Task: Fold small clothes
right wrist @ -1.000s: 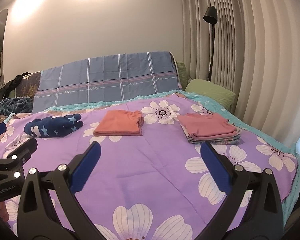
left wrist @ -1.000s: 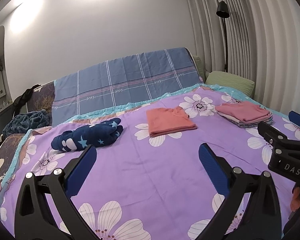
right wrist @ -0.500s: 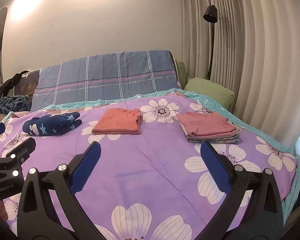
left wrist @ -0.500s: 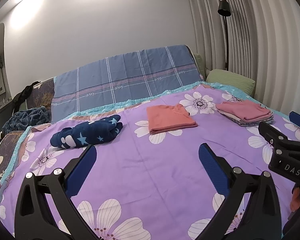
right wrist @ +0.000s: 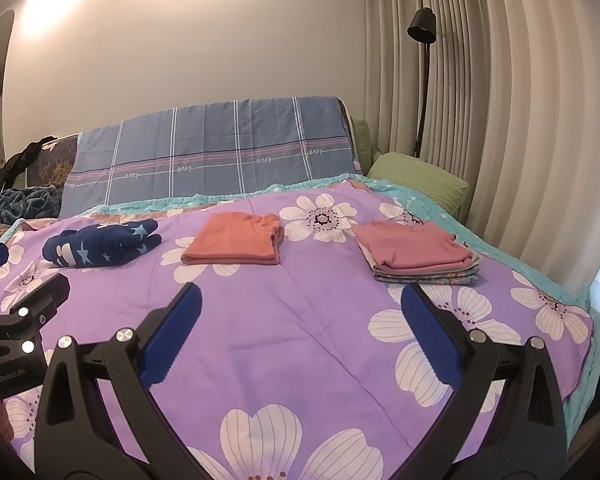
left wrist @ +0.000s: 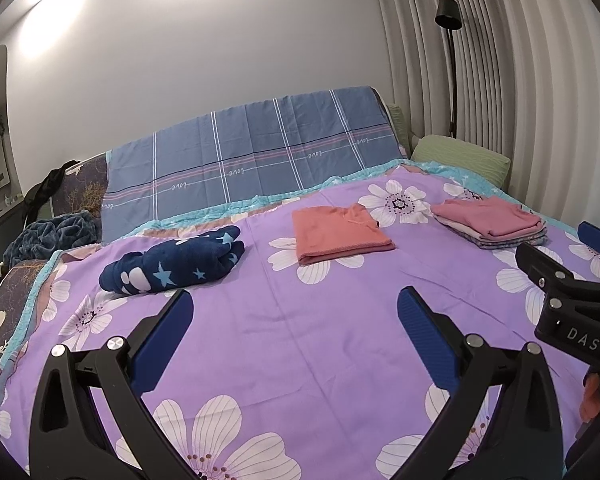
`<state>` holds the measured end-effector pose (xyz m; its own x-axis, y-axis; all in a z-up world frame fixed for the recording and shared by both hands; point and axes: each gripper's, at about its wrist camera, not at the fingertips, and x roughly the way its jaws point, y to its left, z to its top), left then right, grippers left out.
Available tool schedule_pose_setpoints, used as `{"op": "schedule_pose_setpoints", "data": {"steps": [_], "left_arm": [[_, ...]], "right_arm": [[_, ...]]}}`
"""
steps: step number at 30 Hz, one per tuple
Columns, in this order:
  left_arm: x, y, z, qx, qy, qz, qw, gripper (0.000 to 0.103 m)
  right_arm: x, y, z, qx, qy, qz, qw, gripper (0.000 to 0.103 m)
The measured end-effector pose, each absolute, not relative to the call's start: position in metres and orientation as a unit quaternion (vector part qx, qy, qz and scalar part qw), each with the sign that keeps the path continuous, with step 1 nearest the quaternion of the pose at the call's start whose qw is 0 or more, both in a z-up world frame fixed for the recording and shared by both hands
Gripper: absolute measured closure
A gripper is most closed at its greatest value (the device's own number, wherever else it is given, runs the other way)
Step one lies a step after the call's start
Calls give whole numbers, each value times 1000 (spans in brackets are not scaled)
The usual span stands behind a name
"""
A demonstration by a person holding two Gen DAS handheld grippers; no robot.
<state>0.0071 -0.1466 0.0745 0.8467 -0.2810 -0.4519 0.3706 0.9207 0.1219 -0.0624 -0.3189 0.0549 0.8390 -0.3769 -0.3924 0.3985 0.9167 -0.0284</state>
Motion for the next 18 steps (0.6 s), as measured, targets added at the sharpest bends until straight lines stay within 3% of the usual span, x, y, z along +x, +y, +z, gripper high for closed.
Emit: {"op": "schedule_pose_setpoints", "data": {"steps": [18], "left_arm": [[7,-145,71,103,222,-172,954,1]], "right_arm": [[-62,-320,56,23,200,-202,958,2]]}}
